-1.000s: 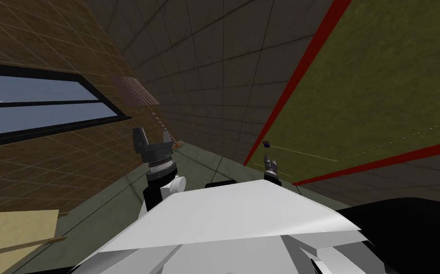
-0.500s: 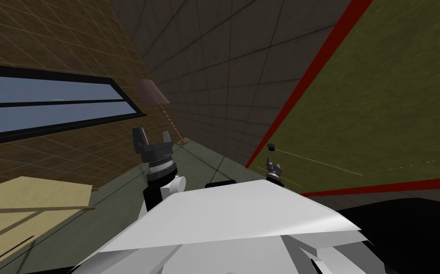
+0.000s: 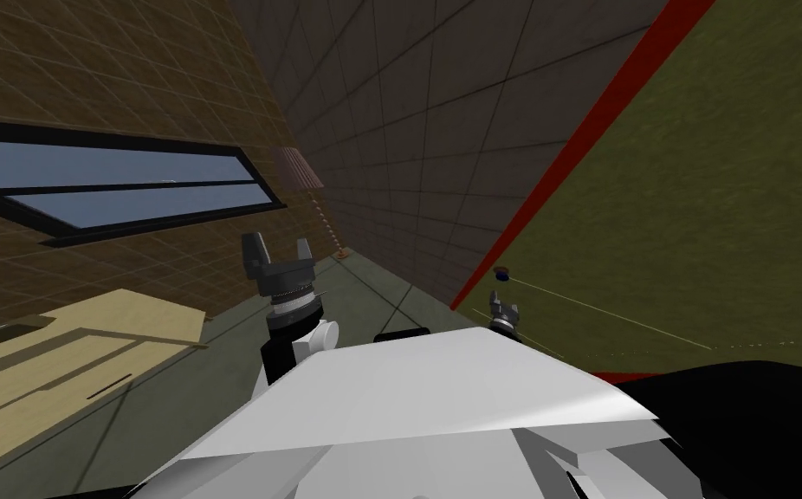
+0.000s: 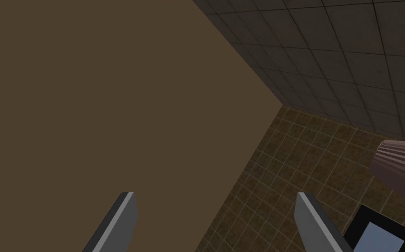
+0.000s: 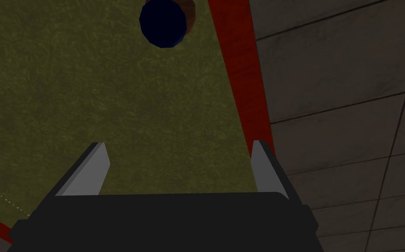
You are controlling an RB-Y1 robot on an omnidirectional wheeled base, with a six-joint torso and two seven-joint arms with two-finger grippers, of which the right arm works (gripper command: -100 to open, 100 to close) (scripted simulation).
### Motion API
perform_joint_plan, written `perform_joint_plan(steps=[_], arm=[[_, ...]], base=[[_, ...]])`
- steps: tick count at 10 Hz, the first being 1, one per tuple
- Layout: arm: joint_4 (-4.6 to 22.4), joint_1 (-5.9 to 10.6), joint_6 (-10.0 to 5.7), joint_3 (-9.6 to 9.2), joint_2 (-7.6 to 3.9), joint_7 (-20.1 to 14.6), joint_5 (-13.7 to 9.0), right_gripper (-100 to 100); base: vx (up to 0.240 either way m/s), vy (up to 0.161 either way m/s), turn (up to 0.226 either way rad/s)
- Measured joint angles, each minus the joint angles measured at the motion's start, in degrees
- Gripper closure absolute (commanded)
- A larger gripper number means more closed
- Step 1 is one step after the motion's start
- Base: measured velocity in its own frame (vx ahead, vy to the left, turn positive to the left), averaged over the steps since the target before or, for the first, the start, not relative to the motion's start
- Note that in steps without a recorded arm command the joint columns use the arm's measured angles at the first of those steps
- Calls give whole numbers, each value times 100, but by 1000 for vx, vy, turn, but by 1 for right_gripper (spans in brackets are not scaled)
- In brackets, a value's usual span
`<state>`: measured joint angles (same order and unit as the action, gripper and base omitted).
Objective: Pull the door open
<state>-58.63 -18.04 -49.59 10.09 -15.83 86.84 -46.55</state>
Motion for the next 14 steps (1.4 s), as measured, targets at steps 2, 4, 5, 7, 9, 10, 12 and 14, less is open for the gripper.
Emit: perform_joint_plan(steps=[2, 4, 5, 7, 9, 10, 12, 14], arm=[[251, 59, -69, 19, -45, 180, -96, -100], [333, 48, -72, 58, -54, 435, -208, -100], [360, 37, -54, 94, -56, 610, -289, -100], [596, 104, -122, 92, -99, 711, -339, -100], [751, 115, -146, 132, -135, 945, -462, -100], [832, 111, -173, 141, -141, 1050, -511, -100], [957, 118, -204, 180, -144, 1323, -630, -100], [1101, 144, -221, 201, -184, 1465, -704, -100]], base=[[-46, -65, 178], [-45, -66, 210], [-29, -55, 117], [-30, -45, 135], [-45, -58, 237], [-49, -59, 198], [-49, -54, 168], [-22, -30, 66]])
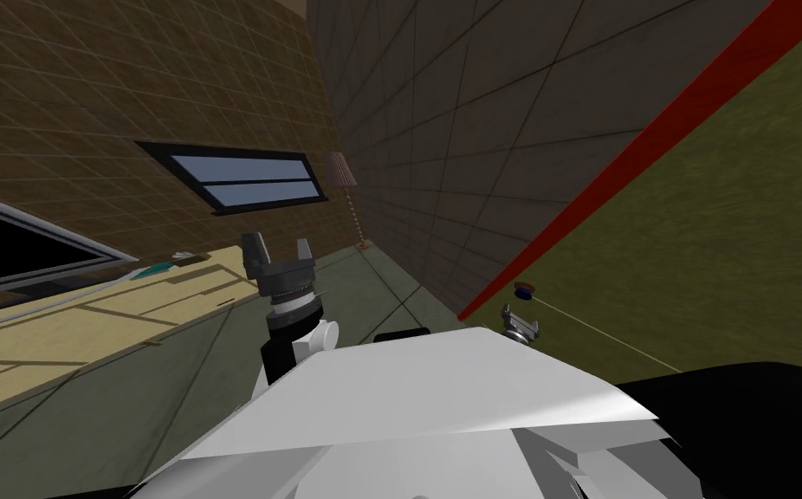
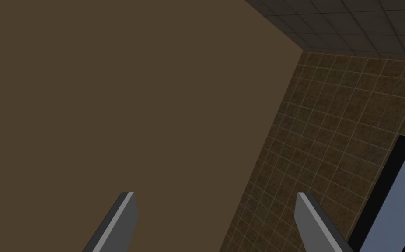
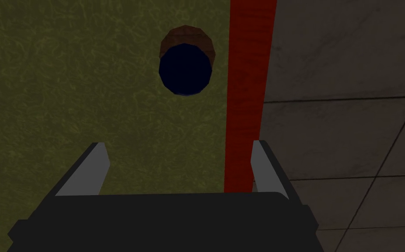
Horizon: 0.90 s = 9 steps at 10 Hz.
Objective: Pull the door open
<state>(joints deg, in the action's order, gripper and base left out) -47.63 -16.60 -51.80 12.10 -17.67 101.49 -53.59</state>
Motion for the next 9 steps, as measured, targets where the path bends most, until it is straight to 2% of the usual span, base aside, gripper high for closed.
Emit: perform_joint_plan(steps=[2, 9], arm=[[68, -1, -29, -39, -38, -64, 40, -100], [522, -49, -285, -369, -334, -839, 412, -100]], base=[[125, -86, -126], [163, -89, -117]])
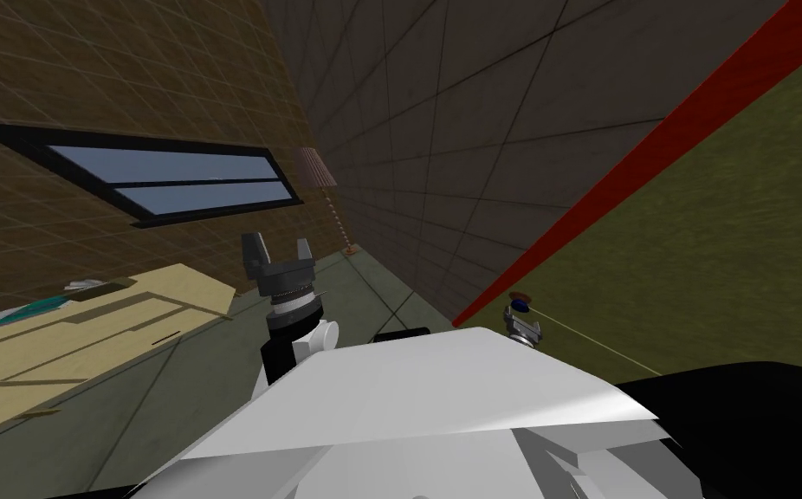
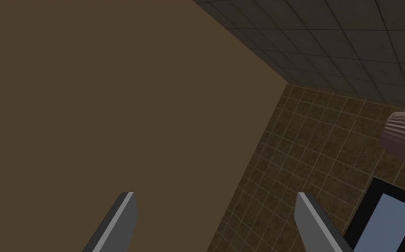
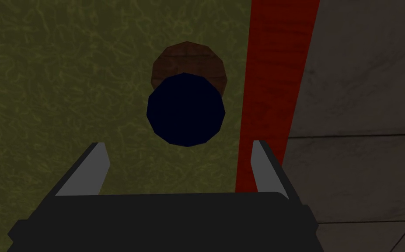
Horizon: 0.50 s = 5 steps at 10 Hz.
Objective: Pull the door open
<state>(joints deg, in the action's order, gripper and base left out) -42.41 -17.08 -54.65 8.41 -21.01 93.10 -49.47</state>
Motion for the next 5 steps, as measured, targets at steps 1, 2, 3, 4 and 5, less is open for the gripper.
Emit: perform_joint_plan(steps=[1, 2, 3, 4, 5], arm=[[63, -5, -35, -44, -41, -109, 49, -100], [129, -12, -70, -92, -87, -221, 104, -100], [178, -20, -99, -130, -122, -315, 148, -100], [243, -23, -133, -173, -159, -412, 195, -100], [303, -30, -167, -217, -197, -514, 245, -100]], base=[[158, -117, -122], [143, -72, -93], [159, -56, -85], [192, -64, -108], [85, -27, -14]])
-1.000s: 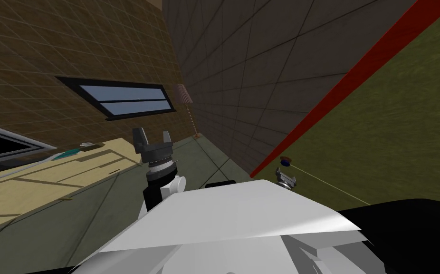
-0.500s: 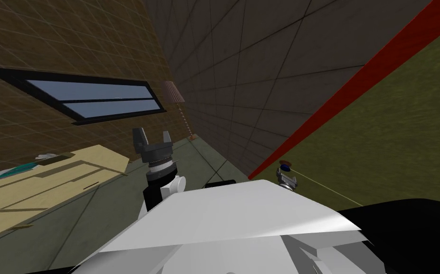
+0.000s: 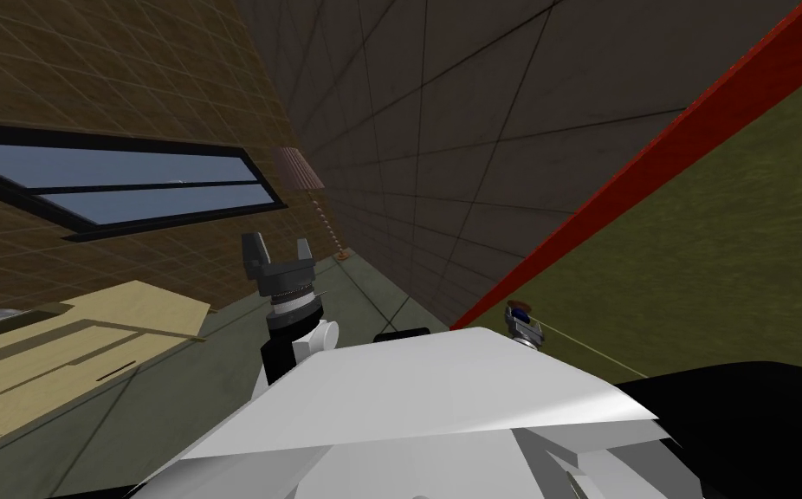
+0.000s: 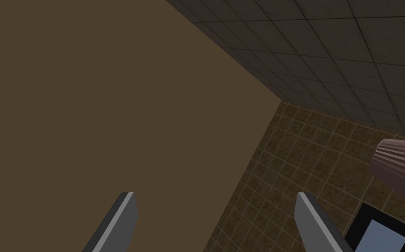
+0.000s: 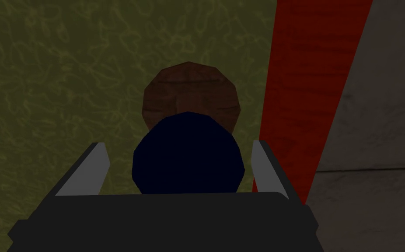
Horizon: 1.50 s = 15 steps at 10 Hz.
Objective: Pull the door open
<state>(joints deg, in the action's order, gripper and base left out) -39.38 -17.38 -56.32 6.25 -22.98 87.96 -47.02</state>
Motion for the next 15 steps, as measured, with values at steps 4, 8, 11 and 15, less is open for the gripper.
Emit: perform_joint_plan(steps=[4, 8, 11, 15], arm=[[1, 5, 5, -1, -5, 4, 2, 100], [13, 17, 14, -8, 6, -78, 20, 100], [-19, 33, 47, 14, 15, -380, 46, 100], [17, 77, 48, 27, 28, -797, 87, 100]], base=[[-21, 6, 9], [-12, 1, 5], [-23, 7, 5], [-23, 4, 5]])
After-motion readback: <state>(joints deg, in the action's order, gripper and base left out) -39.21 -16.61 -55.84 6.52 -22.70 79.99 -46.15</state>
